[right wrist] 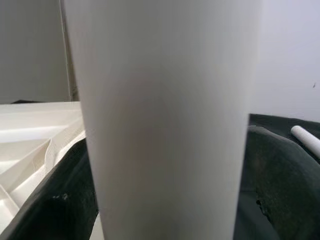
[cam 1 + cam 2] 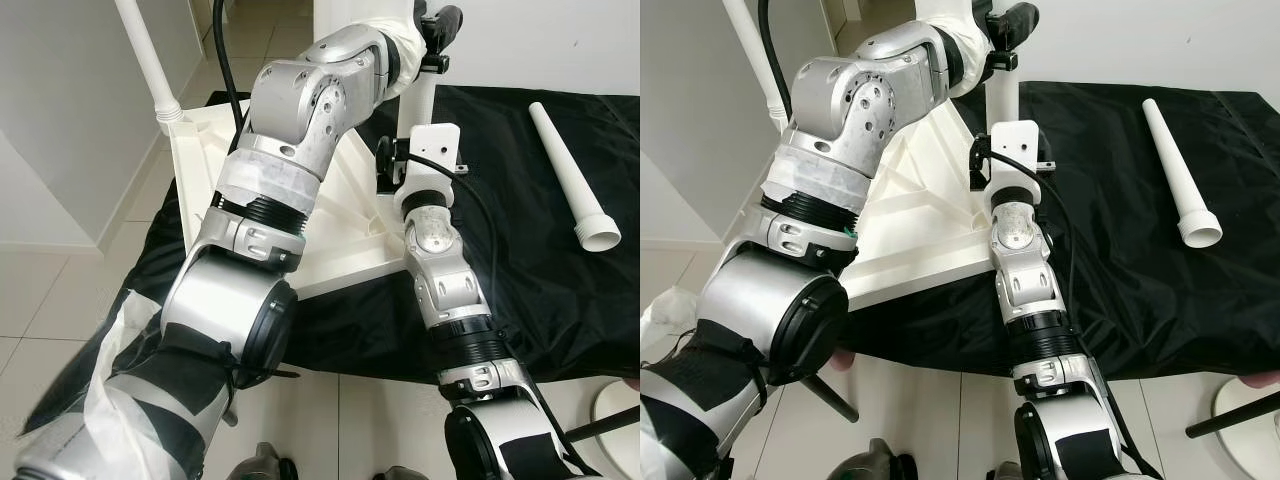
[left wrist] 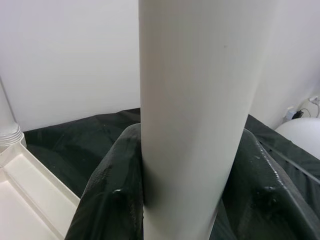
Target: Building children table
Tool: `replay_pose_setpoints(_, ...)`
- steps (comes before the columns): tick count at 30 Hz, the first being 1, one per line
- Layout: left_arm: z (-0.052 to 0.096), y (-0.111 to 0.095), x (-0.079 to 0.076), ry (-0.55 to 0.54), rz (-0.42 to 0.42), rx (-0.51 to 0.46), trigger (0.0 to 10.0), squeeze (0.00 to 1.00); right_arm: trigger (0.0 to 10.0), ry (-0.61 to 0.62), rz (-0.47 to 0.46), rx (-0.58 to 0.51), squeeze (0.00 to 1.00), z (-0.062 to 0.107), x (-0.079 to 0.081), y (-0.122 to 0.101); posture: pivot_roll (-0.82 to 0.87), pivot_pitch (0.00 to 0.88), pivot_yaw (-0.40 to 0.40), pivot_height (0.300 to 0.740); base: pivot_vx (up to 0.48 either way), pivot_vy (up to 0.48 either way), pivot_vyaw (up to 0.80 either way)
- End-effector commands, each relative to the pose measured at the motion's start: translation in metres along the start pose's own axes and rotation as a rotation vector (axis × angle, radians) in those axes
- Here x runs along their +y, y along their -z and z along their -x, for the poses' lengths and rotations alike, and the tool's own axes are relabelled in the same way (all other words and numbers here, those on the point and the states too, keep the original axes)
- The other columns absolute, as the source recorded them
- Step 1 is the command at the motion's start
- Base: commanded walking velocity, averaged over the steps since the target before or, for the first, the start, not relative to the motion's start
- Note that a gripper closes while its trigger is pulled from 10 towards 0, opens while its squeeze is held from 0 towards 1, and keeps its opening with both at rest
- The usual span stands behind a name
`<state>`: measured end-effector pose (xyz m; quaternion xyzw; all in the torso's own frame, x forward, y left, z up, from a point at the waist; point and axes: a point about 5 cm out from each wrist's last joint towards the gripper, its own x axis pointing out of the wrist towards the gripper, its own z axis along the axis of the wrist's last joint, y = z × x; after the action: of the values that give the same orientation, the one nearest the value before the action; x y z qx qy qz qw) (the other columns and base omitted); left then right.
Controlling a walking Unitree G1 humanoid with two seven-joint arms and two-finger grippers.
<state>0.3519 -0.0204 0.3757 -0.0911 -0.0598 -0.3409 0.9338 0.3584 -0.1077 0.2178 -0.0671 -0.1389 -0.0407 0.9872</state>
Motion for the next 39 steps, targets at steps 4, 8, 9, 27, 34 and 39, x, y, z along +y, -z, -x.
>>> replay_pose_setpoints(4,0.001,-0.01,-0.007,0.023,-0.017,-0.026,10.0,0.0,4.7,-0.01,-0.009,-0.01,0.0,-0.004,0.006,-0.003,-0.03,0.0,0.073,0.74,0.0,0.0,0.0)
replay_pose_setpoints(8,0.001,-0.011,-0.009,0.027,-0.018,-0.028,10.0,0.0,0.0,-0.016,-0.014,-0.008,0.0,-0.005,0.007,-0.003,-0.03,0.0,0.074,0.74,0.0,0.0,0.0)
replay_pose_setpoints(9,0.001,-0.011,-0.009,0.029,-0.018,-0.028,10.0,0.0,0.0,-0.018,-0.015,-0.009,0.0,-0.005,0.007,-0.003,-0.03,0.0,0.075,0.74,0.0,0.0,0.0)
replay_pose_setpoints(27,0.004,-0.012,-0.014,0.079,-0.108,-0.133,10.0,1.0,10.0,0.037,-0.048,0.012,0.0,-0.009,0.001,-0.003,-0.03,0.0,0.075,0.74,0.0,0.0,0.0)
replay_pose_setpoints(34,0.006,-0.013,-0.018,0.103,-0.091,-0.144,10.0,0.0,10.0,0.046,-0.064,0.012,0.0,-0.01,-0.001,-0.005,-0.04,0.0,0.077,0.74,0.0,0.0,0.0)
replay_pose_setpoints(39,0.012,-0.014,-0.019,0.149,-0.058,-0.18,10.0,0.0,10.0,0.052,-0.07,0.019,0.0,-0.009,-0.004,-0.003,-0.04,0.0,0.078,0.74,0.0,0.0,0.0)
